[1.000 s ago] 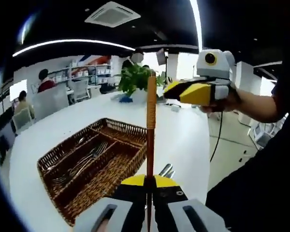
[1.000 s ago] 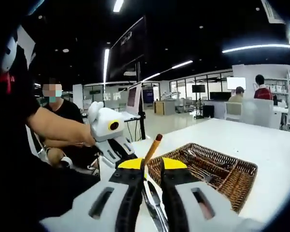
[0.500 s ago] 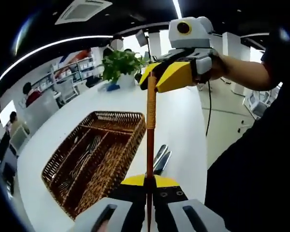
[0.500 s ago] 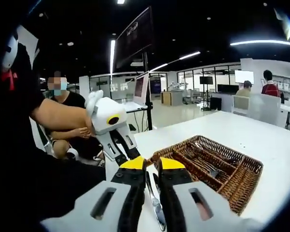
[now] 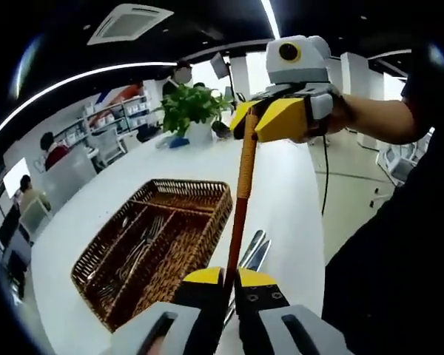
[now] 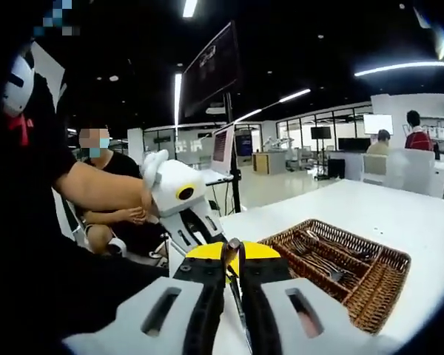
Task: Arrange the knives, forks, and spoons in their matching storage slots by inserting each utensil handle-first until every utensil is classified and aligned in the correct compartment
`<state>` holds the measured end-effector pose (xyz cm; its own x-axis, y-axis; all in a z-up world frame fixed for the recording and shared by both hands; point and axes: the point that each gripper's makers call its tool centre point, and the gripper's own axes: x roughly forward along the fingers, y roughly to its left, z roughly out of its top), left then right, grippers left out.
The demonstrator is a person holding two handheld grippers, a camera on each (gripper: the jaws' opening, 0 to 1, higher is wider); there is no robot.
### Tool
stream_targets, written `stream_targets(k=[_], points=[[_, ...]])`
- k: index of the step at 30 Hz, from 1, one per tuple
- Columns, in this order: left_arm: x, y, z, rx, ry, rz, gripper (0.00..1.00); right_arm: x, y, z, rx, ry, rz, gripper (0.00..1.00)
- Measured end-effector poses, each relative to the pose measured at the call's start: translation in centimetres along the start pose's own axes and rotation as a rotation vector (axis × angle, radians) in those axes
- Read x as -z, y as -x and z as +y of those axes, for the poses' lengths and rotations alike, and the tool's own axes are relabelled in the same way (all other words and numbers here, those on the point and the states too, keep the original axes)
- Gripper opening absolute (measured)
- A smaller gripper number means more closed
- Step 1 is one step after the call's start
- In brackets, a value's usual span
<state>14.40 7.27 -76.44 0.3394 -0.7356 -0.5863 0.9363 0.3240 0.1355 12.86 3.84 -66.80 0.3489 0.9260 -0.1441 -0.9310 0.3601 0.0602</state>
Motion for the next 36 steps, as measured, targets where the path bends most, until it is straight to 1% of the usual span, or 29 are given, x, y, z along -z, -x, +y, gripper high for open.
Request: stream_targets(k=[1, 3, 5, 8, 11, 12, 14, 15, 16, 20, 21, 22, 23, 24, 25, 26, 27, 28, 29, 30, 31, 34, 36], points=[[0.1, 0.0, 0.2, -0.008, 0.002, 0.004, 0.05, 0.0, 0.0, 0.0, 0.002, 0.003, -0.001, 0.04], [0.9, -0.2, 0.4, -0.030, -0.014, 0.039, 0.05, 0.0, -0.1, -0.2, 0.005, 0.002, -0.002, 0.04], [1.0, -0.3, 0.0, -0.019, -0.019, 0.037, 0.05, 0.3, -0.2, -0.1, -0.002, -0.004, 0.007, 0.04], [1.1, -0.1, 0.1, -0.021, -0.014, 0.039, 0.05, 0.6, -0.1, -0.3, -0.003, -0.015, 0.010, 0.04], [1.3, 0.1, -0.1, -0.007, 0.004, 0.042, 0.04, 1.1, 0.2, -0.5, 0.000, -0.049, 0.004, 0.05], [1.4, 0.1, -0.1, -0.004, -0.003, 0.049, 0.04, 1.5, 0.2, -0.7, 0.003, -0.053, 0.008, 0.05], [2.0, 0.0, -0.4, 0.012, -0.049, 0.085, 0.03, 2.4, 0.3, -1.0, 0.007, -0.061, 0.031, 0.05], [2.3, 0.0, -0.4, 0.005, -0.060, 0.098, 0.03, 2.9, 0.4, -1.1, 0.006, -0.064, 0.046, 0.06], [2.7, -0.1, -0.4, 0.006, -0.086, 0.125, 0.03, 3.7, 0.4, -1.1, 0.004, -0.063, 0.074, 0.06], [2.9, 0.0, -0.5, 0.005, -0.084, 0.128, 0.03, 4.9, 0.8, -1.2, 0.003, -0.070, 0.100, 0.05], [2.9, 0.1, -0.3, 0.004, -0.081, 0.128, 0.03, 4.9, 0.8, -1.2, 0.001, -0.074, 0.103, 0.02], [2.7, 0.3, -0.3, 0.008, -0.074, 0.121, 0.03, 5.1, 0.9, -1.2, 0.000, -0.079, 0.107, 0.00], [2.5, 0.3, -0.2, 0.001, -0.042, 0.104, 0.03, 5.1, 0.9, -1.1, -0.001, -0.079, 0.104, 0.00], [2.2, 0.6, -0.2, 0.011, -0.064, 0.093, 0.03, 5.5, 1.2, -1.4, 0.011, -0.074, 0.120, 0.00], [2.3, 0.8, -0.1, 0.013, -0.067, 0.100, 0.03, 5.5, 1.4, -1.0, -0.009, -0.072, 0.120, 0.00], [2.6, 0.9, 0.1, 0.005, -0.097, 0.130, 0.03, 5.6, 1.4, -0.8, -0.022, -0.076, 0.131, 0.00], [2.8, 1.0, 0.2, 0.001, -0.108, 0.144, 0.03, 5.7, 1.5, -0.8, -0.022, -0.069, 0.144, 0.00], [3.7, 1.2, 0.4, -0.004, -0.167, 0.215, 0.03, 5.9, 1.7, -1.5, 0.012, -0.009, 0.174, 0.00], [3.9, 1.3, 0.3, 0.003, -0.187, 0.232, 0.03, 5.8, 1.8, -1.7, 0.026, 0.009, 0.186, 0.00], [4.0, 1.3, 0.2, 0.013, -0.193, 0.242, 0.03, 5.7, 1.8, -1.7, 0.025, 0.009, 0.185, 0.00], [3.9, 1.3, -0.2, 0.023, -0.190, 0.240, 0.03, 5.6, 1.8, -1.8, 0.023, 0.020, 0.184, 0.00], [4.3, 1.4, -0.4, 0.031, -0.240, 0.290, 0.03, 5.6, 1.6, -1.7, 0.016, 0.054, 0.201, 0.11], [4.5, 1.3, -0.5, 0.038, -0.264, 0.317, 0.03, 5.8, 1.4, -1.2, -0.006, 0.090, 0.228, 0.11]])
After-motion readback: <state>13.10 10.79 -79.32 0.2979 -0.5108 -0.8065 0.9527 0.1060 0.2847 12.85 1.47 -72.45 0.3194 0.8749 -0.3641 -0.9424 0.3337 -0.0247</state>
